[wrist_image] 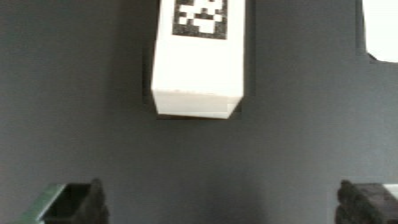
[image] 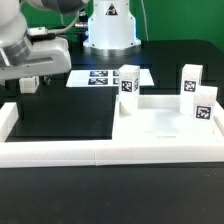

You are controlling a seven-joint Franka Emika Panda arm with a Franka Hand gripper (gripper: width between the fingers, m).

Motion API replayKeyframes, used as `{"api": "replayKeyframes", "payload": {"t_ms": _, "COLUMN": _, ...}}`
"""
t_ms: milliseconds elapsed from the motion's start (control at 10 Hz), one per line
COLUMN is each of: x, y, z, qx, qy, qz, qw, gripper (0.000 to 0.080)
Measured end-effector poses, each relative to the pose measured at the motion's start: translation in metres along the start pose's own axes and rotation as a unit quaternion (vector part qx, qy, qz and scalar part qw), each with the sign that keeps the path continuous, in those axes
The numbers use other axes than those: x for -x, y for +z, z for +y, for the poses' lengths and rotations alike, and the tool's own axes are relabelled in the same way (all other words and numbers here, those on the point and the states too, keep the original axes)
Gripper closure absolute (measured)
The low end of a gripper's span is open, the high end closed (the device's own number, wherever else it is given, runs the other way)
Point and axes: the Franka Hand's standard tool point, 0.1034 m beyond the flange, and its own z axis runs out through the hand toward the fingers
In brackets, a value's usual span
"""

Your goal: Assemble square table

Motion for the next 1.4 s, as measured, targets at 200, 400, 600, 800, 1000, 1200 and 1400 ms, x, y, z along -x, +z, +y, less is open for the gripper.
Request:
{"api": "replayKeyframes", "payload": {"t_ms": 200, "x": 0.009, "y": 0.005, "z": -0.003, "qx": 0.008, "qy": 0.007, "qz": -0.07, "qw": 0.998, "gripper": 0.0151}}
{"api": "replayKeyframes", "payload": {"t_ms": 400, "x": 0.007, "y": 0.005, "z": -0.002, "qx": 0.008, "qy": 0.006, "qz": -0.07, "qw": 0.997, "gripper": 0.0151}}
{"api": "replayKeyframes", "payload": {"t_ms": 600, "x": 0.008, "y": 0.007, "z": -0.002, "qx": 0.008, "qy": 0.006, "qz": -0.073, "qw": 0.997, "gripper": 0.0151}}
{"api": "replayKeyframes", "payload": {"t_ms": 800, "x": 0.017, "y": 0.027, "z": -0.004, "qx": 0.0, "qy": 0.008, "qz": -0.088, "qw": 0.996, "gripper": 0.0151}}
{"api": "replayKeyframes", "payload": {"t_ms": 1000, "x": 0.028, "y": 0.05, "z": -0.008, "qx": -0.006, "qy": 0.008, "qz": -0.1, "qw": 0.995, "gripper": 0.0151}}
{"api": "replayKeyframes", "payload": {"t_ms": 1200, "x": 0.028, "y": 0.049, "z": -0.008, "qx": -0.006, "qy": 0.008, "qz": -0.099, "qw": 0.995, "gripper": 0.016}}
{"api": "replayKeyframes", "payload": {"t_ms": 1400, "x": 0.028, "y": 0.049, "z": -0.008, "qx": -0.006, "qy": 0.008, "qz": -0.099, "qw": 0.995, "gripper": 0.0317}}
